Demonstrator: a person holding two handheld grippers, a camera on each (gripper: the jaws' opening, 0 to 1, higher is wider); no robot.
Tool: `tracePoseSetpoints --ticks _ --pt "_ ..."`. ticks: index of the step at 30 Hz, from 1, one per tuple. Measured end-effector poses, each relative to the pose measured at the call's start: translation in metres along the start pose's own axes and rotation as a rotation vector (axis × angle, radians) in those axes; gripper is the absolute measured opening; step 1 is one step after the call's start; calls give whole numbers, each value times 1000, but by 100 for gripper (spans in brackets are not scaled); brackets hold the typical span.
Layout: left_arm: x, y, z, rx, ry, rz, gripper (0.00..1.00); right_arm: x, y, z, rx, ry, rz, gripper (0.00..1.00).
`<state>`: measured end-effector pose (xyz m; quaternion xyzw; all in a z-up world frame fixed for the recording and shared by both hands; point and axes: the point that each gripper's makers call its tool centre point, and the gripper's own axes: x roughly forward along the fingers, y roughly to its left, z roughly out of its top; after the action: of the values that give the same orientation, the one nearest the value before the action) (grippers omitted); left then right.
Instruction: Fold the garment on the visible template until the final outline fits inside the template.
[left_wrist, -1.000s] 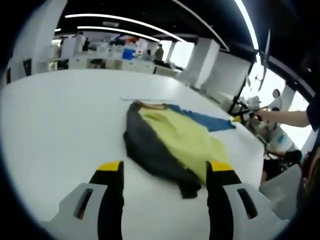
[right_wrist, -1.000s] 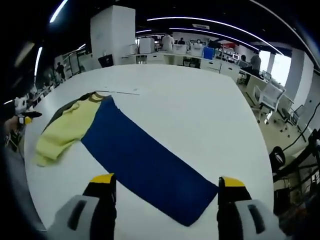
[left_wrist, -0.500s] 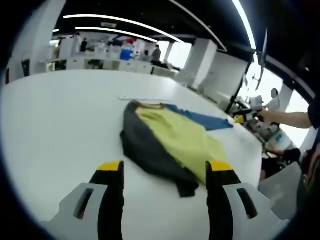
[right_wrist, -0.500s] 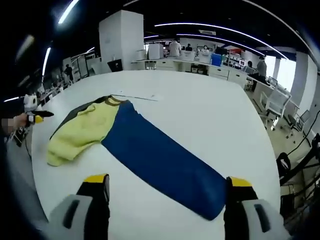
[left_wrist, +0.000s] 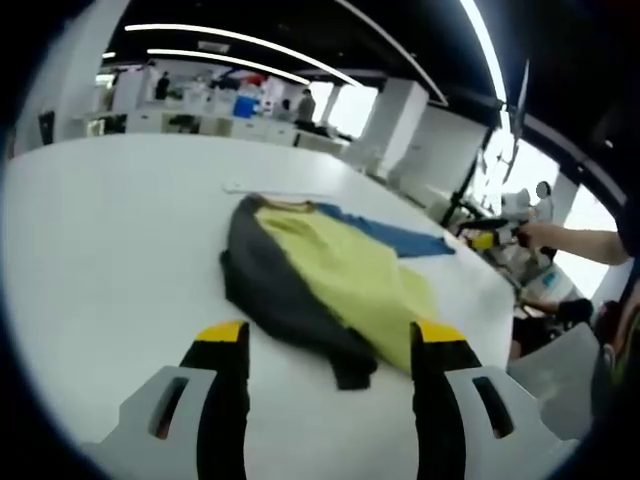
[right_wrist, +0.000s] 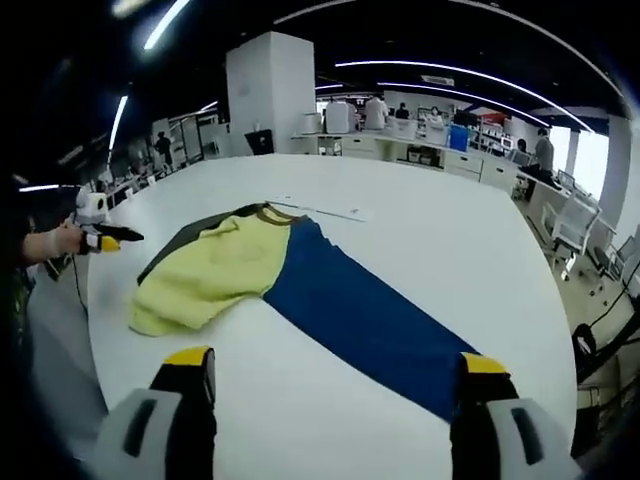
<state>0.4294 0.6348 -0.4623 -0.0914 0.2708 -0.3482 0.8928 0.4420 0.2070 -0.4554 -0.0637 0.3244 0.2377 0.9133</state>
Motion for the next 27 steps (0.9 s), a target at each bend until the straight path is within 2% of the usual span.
tracePoseSetpoints --ticks 4,14,18,23,27 --pt "-2 -2 -1 -3 -4 -3 61 -8 10 -1 -9 2 13 99" --pt "-6 -12 -5 8 -8 -15 62 -29 34 6 -9 -41 34 100" --pt "-8 -15 -4 5 -17 -21 61 -33 26 6 -7 -41 29 100" --pt "-10 -16 -6 10 -13 -28 62 -38 43 12 6 -64 29 100" --pt "-13 -17 -8 20 -5 -28 61 -34 47 16 9 -78 42 99"
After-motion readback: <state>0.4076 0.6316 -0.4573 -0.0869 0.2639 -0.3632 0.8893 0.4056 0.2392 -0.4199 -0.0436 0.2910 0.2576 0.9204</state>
